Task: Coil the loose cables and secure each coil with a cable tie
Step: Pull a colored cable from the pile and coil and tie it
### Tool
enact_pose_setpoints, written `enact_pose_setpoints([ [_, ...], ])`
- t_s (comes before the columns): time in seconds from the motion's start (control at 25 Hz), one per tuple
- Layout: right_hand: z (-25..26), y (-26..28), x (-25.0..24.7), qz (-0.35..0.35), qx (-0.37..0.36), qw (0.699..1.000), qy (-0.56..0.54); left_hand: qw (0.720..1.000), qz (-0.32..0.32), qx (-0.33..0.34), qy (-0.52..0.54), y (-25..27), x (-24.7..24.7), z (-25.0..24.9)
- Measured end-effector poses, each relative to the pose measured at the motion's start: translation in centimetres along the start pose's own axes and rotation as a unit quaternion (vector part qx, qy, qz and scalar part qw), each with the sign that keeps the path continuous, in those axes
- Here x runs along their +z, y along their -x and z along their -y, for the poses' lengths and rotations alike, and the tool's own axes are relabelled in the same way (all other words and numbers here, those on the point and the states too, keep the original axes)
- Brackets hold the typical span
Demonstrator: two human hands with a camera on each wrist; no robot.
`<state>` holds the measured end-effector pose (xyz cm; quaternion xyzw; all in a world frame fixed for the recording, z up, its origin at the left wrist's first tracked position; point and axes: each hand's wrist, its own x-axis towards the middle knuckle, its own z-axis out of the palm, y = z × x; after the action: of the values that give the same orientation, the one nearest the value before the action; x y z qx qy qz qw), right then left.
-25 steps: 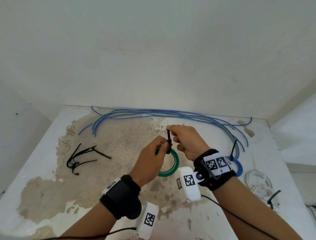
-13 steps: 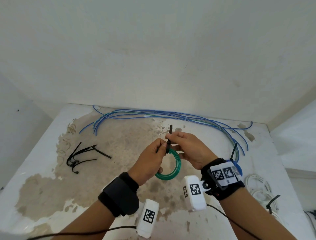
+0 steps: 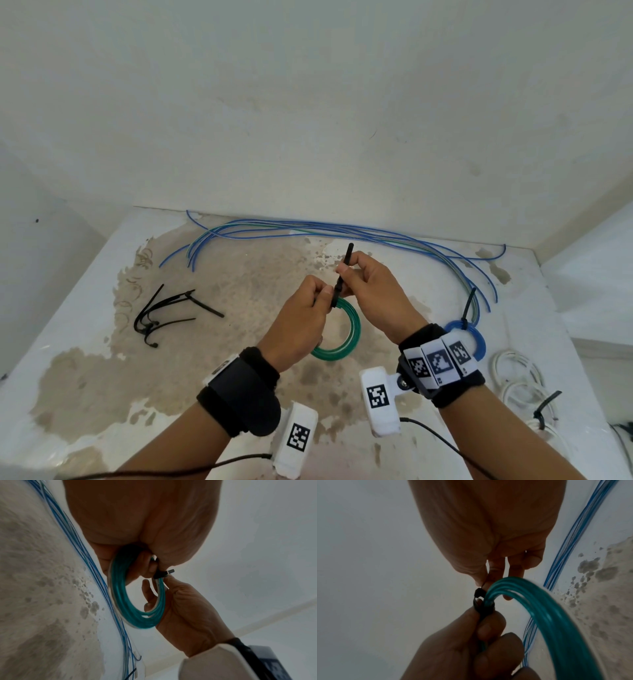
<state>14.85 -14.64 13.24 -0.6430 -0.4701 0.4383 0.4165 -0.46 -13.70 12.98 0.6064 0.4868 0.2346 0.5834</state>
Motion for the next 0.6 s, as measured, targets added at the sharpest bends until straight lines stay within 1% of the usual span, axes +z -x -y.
enact_pose_setpoints([
  [0.16, 0.06, -0.17, 0.11, -0.004, -0.004, 1.000, 0.005, 1.000, 0.007, 0.002, 0.005, -0.01, 0.09, -0.09],
  [0.4, -0.42, -0.40, -0.05, -0.001, 0.005, 1.000, -0.006, 0.998, 0.016, -0.038, 0.051, 0.07, 0.39, -0.14],
  [0.6, -0.54, -0.41, -0.40, -0.028, -0.020, 0.998, 0.056, 0.995, 0.024, -0.048, 0.080, -0.20, 0.34, -0.10],
])
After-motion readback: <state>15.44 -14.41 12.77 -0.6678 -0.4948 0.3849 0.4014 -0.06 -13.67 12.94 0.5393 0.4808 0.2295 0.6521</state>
